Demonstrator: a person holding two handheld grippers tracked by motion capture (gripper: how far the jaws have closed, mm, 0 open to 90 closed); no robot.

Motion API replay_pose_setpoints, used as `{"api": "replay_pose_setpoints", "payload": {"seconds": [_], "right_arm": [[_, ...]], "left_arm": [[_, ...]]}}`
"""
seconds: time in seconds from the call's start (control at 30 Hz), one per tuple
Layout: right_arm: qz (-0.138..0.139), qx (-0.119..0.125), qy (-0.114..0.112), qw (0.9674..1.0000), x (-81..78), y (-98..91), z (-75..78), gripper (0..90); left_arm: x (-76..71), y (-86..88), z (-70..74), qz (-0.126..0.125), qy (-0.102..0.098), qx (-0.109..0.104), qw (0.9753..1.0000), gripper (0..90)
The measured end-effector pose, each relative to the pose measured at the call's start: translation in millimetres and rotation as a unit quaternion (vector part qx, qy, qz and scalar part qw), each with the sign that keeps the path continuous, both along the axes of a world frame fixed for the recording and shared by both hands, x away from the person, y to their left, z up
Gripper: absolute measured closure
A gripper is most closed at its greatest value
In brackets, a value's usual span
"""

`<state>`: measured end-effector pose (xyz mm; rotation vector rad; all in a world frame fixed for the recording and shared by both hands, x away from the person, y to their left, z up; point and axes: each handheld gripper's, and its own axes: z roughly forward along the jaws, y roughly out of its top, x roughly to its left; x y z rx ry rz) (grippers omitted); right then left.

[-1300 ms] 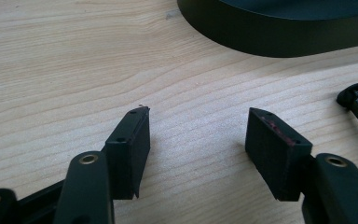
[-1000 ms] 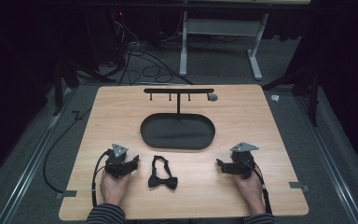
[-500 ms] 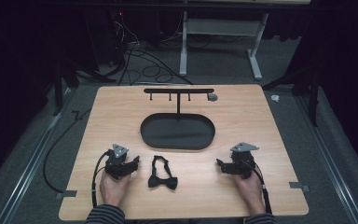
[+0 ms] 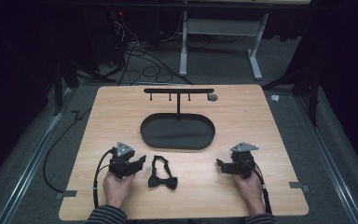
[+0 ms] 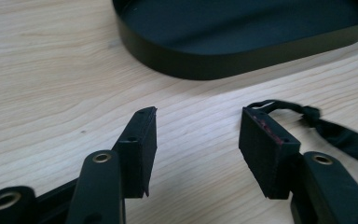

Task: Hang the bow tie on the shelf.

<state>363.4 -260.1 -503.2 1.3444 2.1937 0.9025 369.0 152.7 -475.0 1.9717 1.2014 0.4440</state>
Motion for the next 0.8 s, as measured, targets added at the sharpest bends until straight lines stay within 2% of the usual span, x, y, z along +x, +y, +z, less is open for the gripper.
{"api": "replay_pose_setpoints", "payload": {"seconds": [0.23, 0.3, 0.43, 0.57, 0.7, 0.8], "right_arm": [[0.000, 0.000, 0.000, 1.0000, 0.0, 0.0, 0.0, 20.5], [0.000, 0.000, 0.000, 1.0000, 0.0, 0.0, 0.0, 20.5], [0.000, 0.000, 0.000, 1.0000, -0.1, 0.1, 0.0, 20.5], [0.000, 0.000, 0.000, 1.0000, 0.0, 0.0, 0.0, 20.5], [0.000, 0.000, 0.000, 1.0000, 0.0, 0.0, 0.0, 20.5], [-0.001, 0.000, 0.000, 1.0000, -0.1, 0.1, 0.0, 20.5]], "left_arm": [[-2.6, -11.4, 9.1, -0.024, -0.003, -0.014, 0.9996, 48.0], [-1.1, -16.5, 8.3, -0.032, 0.007, -0.019, 0.9993, 48.2], [0.2, -23.1, 6.0, -0.045, 0.014, -0.010, 0.9989, 48.7], [1.0, -27.7, 2.5, -0.057, 0.023, -0.002, 0.9981, 53.1], [4.1, -31.8, -4.8, -0.065, 0.043, -0.002, 0.9969, 56.0], [6.7, -36.4, -10.6, -0.067, 0.052, 0.012, 0.9963, 58.5]]}}
